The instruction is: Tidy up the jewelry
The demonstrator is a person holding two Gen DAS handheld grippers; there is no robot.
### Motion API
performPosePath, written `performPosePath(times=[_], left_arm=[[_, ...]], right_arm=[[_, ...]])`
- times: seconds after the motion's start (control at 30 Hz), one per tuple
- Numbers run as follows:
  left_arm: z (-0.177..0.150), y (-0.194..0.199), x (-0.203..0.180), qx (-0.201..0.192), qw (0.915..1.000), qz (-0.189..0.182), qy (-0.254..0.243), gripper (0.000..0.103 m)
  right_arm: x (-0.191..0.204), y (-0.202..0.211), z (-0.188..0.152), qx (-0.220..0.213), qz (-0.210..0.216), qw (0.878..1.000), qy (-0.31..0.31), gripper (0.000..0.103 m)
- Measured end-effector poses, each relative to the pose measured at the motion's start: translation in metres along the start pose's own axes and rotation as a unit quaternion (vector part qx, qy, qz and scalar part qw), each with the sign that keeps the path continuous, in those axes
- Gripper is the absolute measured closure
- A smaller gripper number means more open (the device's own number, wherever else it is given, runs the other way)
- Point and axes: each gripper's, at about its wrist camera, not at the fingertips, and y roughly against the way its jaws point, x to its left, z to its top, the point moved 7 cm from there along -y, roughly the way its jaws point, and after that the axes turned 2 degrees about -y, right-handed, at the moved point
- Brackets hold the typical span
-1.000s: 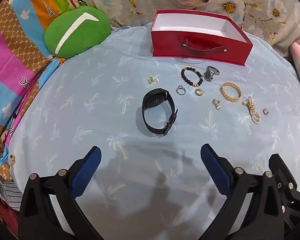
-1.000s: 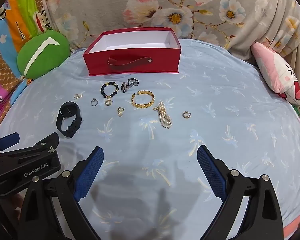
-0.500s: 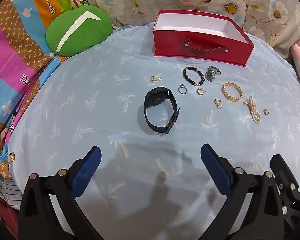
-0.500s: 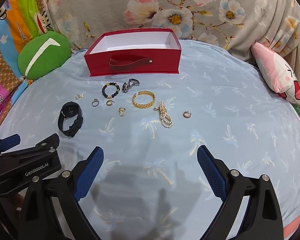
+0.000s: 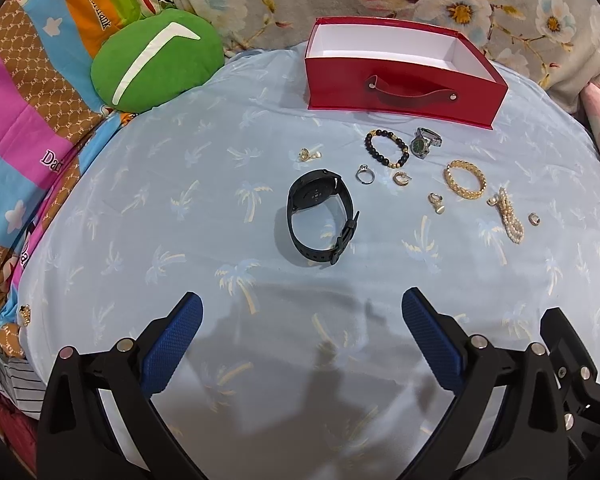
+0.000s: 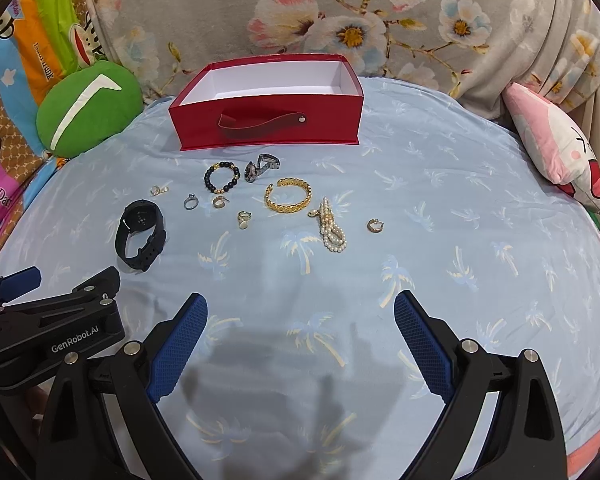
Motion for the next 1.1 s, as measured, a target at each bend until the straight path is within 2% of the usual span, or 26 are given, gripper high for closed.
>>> performPosePath(times=[1.1], left_arm=[[-0.0052,-0.0086,-0.0010,0.008,1.0000,0.002,-0.001,0.005]], right_arm=[[0.0018,-0.0070,-0.0062,0.007,0.003,1.000,0.001,0.010]])
